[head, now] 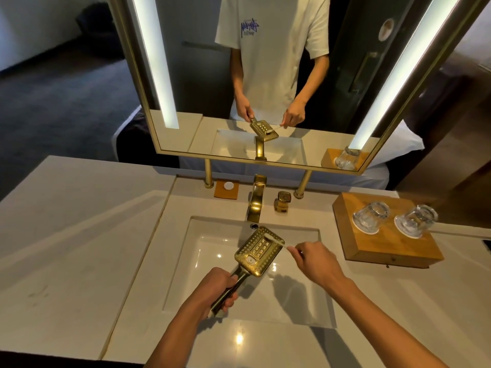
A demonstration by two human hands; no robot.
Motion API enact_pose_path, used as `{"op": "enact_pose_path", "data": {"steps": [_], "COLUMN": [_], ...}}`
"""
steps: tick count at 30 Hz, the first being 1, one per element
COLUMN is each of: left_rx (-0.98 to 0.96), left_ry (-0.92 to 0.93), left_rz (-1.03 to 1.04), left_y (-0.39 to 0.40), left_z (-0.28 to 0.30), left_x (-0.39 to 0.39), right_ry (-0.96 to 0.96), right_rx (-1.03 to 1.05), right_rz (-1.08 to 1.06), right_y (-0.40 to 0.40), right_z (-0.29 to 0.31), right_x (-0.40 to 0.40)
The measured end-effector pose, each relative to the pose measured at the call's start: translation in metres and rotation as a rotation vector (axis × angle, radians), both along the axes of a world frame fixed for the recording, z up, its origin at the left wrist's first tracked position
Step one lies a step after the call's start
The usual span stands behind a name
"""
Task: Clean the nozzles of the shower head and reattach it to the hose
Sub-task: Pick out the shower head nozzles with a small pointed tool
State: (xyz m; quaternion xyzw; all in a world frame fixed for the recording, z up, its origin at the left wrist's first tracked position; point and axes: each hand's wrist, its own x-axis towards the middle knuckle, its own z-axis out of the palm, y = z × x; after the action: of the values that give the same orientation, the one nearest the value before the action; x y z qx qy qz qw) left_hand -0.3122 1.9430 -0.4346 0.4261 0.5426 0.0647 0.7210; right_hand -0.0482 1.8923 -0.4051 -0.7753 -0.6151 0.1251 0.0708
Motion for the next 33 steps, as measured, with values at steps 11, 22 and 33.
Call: {"op": "enact_pose_path", "data": {"steps": [11,22,33], "left_rx": [-0.002,-0.042,-0.035], "left_ry": [0.018,0.02,0.011], "left_rz": [-0.015,-0.009,-0.019], "left_y": [0.001,0.001,-0.001], "left_z": [-0.002,-0.006,-0.011], "left_x": [-0.001,-0.002,0.003], "right_ry": [-0.009,-0.061,-0.147], "right_rx": [-0.007,-0.017,-0.051], "right_rz": [-0.001,0.001,-0.062], "right_y": [0.004,0.017,0.027], "right_z": [-0.004,-0.001,0.008], "right_x": [-0.001,-0.006,0.003]}}
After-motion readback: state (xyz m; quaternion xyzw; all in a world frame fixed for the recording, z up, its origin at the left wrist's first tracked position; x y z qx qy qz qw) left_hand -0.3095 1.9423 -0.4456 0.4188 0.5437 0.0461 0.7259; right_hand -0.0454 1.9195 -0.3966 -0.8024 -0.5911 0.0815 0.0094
